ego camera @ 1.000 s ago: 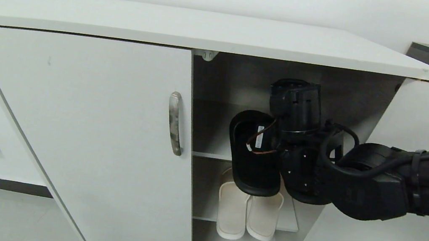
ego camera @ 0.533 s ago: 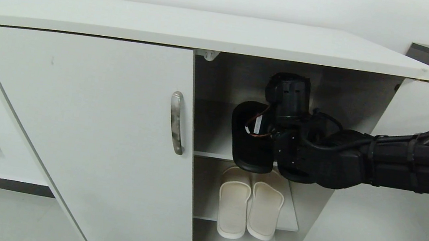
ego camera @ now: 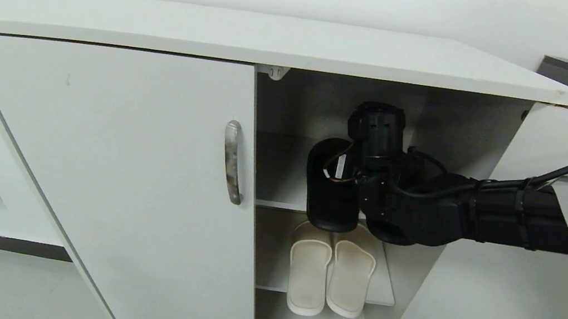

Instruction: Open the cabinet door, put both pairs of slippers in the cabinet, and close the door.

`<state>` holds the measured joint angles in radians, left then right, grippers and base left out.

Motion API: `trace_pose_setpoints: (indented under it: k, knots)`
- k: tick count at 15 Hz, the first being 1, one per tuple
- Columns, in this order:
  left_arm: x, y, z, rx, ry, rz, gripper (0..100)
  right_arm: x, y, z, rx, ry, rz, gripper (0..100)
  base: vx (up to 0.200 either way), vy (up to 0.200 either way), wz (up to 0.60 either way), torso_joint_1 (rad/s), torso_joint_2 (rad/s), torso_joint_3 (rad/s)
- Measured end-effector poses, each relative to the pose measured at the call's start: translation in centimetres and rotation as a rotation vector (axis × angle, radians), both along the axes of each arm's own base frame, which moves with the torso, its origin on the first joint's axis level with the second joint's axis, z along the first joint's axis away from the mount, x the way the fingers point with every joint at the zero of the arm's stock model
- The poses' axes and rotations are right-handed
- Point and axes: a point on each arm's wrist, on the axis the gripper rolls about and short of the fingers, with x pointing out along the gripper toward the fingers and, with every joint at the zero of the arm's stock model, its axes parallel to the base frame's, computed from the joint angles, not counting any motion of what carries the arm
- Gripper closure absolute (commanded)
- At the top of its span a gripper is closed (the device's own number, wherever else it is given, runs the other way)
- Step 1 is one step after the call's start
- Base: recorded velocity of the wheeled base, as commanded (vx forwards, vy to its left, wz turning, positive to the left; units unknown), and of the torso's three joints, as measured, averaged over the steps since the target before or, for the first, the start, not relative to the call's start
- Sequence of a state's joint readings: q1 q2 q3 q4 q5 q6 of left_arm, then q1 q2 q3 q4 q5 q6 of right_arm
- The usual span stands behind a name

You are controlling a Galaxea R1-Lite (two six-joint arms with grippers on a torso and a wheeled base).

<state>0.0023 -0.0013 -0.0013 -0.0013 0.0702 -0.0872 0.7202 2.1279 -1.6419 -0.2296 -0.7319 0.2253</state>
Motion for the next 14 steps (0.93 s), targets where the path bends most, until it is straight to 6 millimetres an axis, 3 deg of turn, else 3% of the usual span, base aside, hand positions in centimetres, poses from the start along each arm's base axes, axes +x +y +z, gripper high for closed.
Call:
trace_pose_setpoints:
  k: [7,10,14]
  knots:
    - [0.0,0.0,0.0,0.0,0.0,0.001,100,-0.9,-0.2,-0.6,-0.022,0.026,0.01,0,0.0,0.0,0.0,0.0,0.0,0.0]
    - [0.0,0.0,0.0,-0.001,0.0,0.0,100,-2.9,-0.7,-0.2,-0.022,0.035,0.032,0,0.0,0.0,0.0,0.0,0.0,0.0]
    - [0.0,0.0,0.0,0.0,0.0,0.0,100,-7.2,-1.8,0.7,0.003,0.034,0.108,0,0.0,0.0,0.0,0.0,0.0,0.0]
